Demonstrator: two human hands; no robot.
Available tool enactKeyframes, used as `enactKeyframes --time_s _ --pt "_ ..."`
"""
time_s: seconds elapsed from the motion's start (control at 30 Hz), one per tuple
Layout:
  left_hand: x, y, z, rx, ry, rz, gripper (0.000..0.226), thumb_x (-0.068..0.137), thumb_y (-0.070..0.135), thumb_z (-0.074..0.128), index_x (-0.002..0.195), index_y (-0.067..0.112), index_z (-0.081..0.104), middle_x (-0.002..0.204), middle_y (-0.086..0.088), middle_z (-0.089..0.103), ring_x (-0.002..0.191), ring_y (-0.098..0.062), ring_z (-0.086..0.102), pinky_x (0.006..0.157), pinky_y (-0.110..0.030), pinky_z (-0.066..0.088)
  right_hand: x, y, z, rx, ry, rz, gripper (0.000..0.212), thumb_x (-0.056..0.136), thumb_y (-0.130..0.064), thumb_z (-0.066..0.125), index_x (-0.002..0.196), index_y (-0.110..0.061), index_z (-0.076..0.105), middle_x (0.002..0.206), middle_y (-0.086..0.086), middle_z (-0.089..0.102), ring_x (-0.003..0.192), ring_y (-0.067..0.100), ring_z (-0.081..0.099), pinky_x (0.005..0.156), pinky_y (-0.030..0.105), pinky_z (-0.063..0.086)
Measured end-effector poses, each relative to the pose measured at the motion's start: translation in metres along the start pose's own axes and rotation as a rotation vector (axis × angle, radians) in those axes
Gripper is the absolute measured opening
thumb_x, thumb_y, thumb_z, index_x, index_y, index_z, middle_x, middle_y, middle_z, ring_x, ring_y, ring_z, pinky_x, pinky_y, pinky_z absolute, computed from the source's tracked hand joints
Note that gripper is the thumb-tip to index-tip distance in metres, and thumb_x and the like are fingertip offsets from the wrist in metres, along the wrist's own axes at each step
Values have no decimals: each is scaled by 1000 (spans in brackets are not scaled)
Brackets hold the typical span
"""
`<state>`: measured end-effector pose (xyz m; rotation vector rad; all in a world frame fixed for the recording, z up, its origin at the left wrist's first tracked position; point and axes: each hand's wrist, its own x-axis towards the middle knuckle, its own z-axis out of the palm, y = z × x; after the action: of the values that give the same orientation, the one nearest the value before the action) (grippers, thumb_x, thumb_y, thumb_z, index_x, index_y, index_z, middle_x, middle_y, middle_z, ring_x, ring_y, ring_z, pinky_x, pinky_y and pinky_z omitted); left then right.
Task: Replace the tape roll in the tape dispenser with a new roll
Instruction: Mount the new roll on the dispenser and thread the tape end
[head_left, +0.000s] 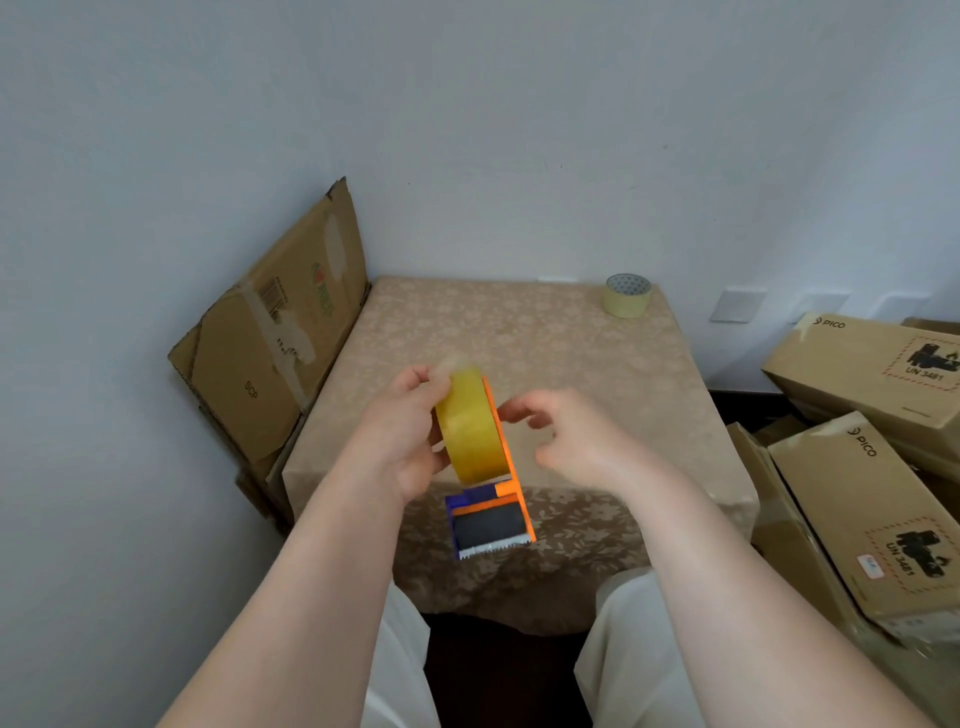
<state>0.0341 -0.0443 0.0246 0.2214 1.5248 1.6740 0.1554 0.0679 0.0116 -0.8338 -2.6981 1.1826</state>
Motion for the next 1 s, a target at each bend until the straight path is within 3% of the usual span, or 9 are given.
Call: enactKeyframes --time_s 0.1,0.17,0.27,0.33,0.47,0.67,0.77,0.87,1.0 --pt "0 6 -2 -159 28 -65 12 98 17 44 96 22 55 100 -6 61 89 -24 60 82 -46 47 1 0 4 -143 -150 -90 76 70 2 70 136 -28 46 142 -3 47 130 17 44 98 26 39" --pt "0 9 -3 -279 56 -105 20 98 14 43 115 18 54 118 -12 59 106 -31 60 89 -56 45 1 -1 4 -202 -218 -162 84 63 -4 77 137 -25 42 143 -2 45 130 17 42 106 32 38" --pt "-4 13 -6 -429 59 -178 33 99 15 43 132 17 48 122 -19 55 97 -37 60 75 -59 46 -2 -5 1 -165 -298 -162 87 60 -9 81 136 -23 40 133 -2 48 119 17 47 100 38 43" --pt "-5 12 -7 -477 60 -208 35 99 16 44 133 19 48 126 -21 54 87 -36 59 68 -57 45 -2 -8 3 -117 -246 -202 75 59 -18 85 125 -19 50 119 1 54 108 17 50 94 38 46" --pt "0 8 -9 -435 46 -242 37 99 22 43 136 18 47 132 -23 53 90 -35 60 65 -54 45 0 -7 10 62 -141 -222 49 56 -25 87 94 -14 60 95 8 64 90 24 60 81 44 50" --pt "5 0 -14 -67 35 -179 29 94 29 54 118 13 54 94 -15 62 74 -25 60 65 -36 53 -1 -3 14 168 -145 -180 60 52 -44 81 102 -18 60 102 5 68 95 20 64 90 50 50" --pt "6 0 -14 67 97 -66 5 97 15 48 100 16 51 77 -4 51 62 -15 54 51 -23 47 -2 -2 13 252 -166 -157 67 53 -46 80 107 -13 57 104 10 69 96 27 66 91 53 50" --pt "7 2 -17 80 140 13 8 92 7 54 90 15 55 74 -4 54 38 -5 58 34 -13 42 -3 -2 9 351 -225 -146 63 55 -40 81 111 -19 60 107 3 71 100 22 67 95 46 50" --pt "6 7 -20 120 158 35 4 88 13 63 89 16 60 76 -3 61 57 -12 58 36 -14 45 -5 -3 5 379 -279 -145 61 59 -35 81 113 -20 60 109 3 71 101 20 67 94 43 52"
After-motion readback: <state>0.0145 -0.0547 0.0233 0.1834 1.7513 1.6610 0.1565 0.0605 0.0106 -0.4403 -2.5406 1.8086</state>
